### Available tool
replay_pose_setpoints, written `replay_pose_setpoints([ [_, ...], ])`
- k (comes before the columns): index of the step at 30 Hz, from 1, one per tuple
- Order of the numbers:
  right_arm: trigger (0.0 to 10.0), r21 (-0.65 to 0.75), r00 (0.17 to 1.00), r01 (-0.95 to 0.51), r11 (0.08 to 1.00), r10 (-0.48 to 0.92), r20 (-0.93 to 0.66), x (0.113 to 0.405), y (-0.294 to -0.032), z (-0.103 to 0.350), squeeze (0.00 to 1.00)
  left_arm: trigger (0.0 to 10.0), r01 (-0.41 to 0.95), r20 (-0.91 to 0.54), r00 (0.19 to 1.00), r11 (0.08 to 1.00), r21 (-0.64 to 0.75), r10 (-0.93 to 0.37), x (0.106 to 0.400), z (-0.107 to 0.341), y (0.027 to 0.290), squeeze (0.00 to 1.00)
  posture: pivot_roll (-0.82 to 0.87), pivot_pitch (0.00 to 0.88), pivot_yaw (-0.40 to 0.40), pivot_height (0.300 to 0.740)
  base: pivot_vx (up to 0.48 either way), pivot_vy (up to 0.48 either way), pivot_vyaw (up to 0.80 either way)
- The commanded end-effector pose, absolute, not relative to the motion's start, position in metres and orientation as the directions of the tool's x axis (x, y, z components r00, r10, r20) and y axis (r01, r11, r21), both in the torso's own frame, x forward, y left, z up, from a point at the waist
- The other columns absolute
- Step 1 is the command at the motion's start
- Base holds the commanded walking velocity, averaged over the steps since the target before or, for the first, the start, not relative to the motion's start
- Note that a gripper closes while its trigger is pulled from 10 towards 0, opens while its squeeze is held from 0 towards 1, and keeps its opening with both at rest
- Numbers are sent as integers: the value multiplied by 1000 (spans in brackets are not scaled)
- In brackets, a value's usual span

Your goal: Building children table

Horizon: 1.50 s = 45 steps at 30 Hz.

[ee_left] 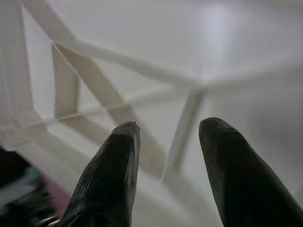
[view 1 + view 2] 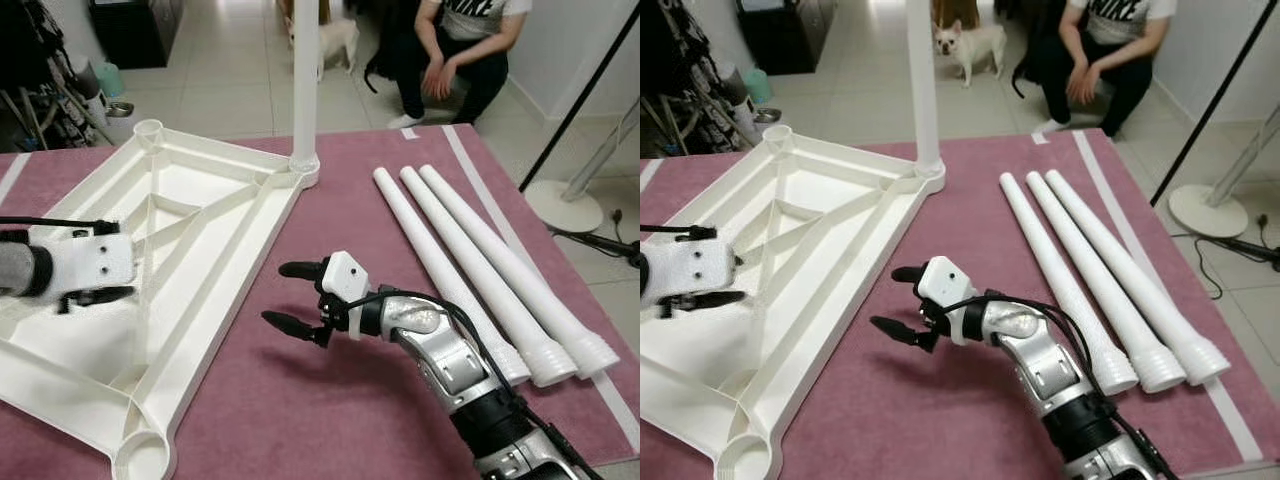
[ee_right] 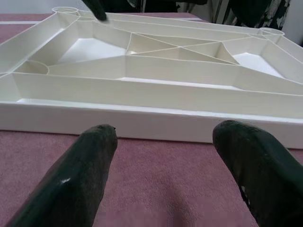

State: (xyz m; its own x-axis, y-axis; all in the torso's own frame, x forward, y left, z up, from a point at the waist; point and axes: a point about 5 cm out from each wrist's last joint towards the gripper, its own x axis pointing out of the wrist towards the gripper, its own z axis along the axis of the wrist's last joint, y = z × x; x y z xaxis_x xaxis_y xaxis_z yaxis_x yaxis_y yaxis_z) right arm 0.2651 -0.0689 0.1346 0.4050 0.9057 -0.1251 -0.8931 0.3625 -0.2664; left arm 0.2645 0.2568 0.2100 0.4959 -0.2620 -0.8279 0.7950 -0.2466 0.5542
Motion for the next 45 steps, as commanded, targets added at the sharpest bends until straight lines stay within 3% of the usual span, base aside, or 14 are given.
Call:
replay_pose_setpoints([
  [1, 10000, -271, 405, -892, 362, 906, -121, 266, -70, 135, 0, 10000, 784, -881, 432, -403, 472, -191, 260, 205, 261, 0, 87, 0, 59, 740, 0, 0, 0],
  [4, 10000, -271, 405, -892, 362, 906, -121, 266, -69, 135, 0, 10000, 783, -891, 416, -427, 453, -183, 260, 205, 262, 0, 87, 0, 59, 740, 0, 0, 0],
  [8, 10000, -268, 404, -892, 363, 907, -115, 266, -67, 135, 0, 10000, 778, -931, 365, -538, 325, -36, 255, 197, 283, 0, 91, 0, 59, 740, 0, 0, 0],
  [11, 10000, -268, 404, -892, 364, 907, -115, 267, -67, 135, 0, 10000, 792, -945, 324, -537, 289, -31, 249, 192, 286, 0, 91, 0, 59, 740, 0, 0, 0],
  [14, 10000, -264, 402, -894, 363, 909, -112, 266, -66, 134, 0, 10000, 816, -977, 211, -546, 190, -25, 233, 175, 293, 0, 109, 0, 55, 740, 0, 0, 0],
  [17, 10000, -260, 398, -896, 360, 911, -110, 266, -64, 134, 0, 10000, 823, -983, 181, -544, 161, -16, 228, 168, 299, 0, 116, 0, 47, 740, 0, 0, 0],
  [24, 10000, -257, 386, -901, 349, 916, -109, 267, -62, 133, 0, 10000, 852, -987, 161, -501, 150, -22, 223, 157, 310, 0, 129, 0, 41, 740, 0, 0, 0],
  [28, 10000, -257, 378, -904, 342, 920, -106, 267, -60, 135, 0, 10000, 862, -981, 159, -470, 191, -107, 223, 146, 295, 0, 129, 0, 33, 740, 0, 0, 0],
  [37, 10000, -258, 380, -903, 344, 919, -107, 268, -61, 136, 0, 10000, 859, -967, 190, -447, 248, -173, 228, 136, 286, 0, 120, 0, 37, 740, 0, 0, 0],
  [38, 10000, -257, 381, -903, 345, 918, -106, 267, -61, 135, 0, 9294, 858, -967, 187, -450, 247, -174, 228, 135, 286, 0, 117, 0, 39, 740, 0, 0, 0],
  [39, 10000, -257, 382, -902, 346, 918, -106, 267, -61, 135, 0, 5961, 856, -966, 188, -453, 249, -177, 229, 133, 285, 0, 116, 0, 41, 740, 0, 0, 0],
  [40, 10000, -256, 383, -902, 348, 918, -105, 267, -61, 135, 0, 0, 854, -967, 185, -458, 247, -176, 230, 132, 284, 0, 114, 0, 44, 740, 0, 0, 0],
  [45, 10000, -256, 389, -900, 353, 916, -103, 267, -62, 135, 0, 0, 855, -968, 183, -459, 244, -174, 232, 134, 283, 0, 111, 0, 49, 740, 0, 0, 0],
])
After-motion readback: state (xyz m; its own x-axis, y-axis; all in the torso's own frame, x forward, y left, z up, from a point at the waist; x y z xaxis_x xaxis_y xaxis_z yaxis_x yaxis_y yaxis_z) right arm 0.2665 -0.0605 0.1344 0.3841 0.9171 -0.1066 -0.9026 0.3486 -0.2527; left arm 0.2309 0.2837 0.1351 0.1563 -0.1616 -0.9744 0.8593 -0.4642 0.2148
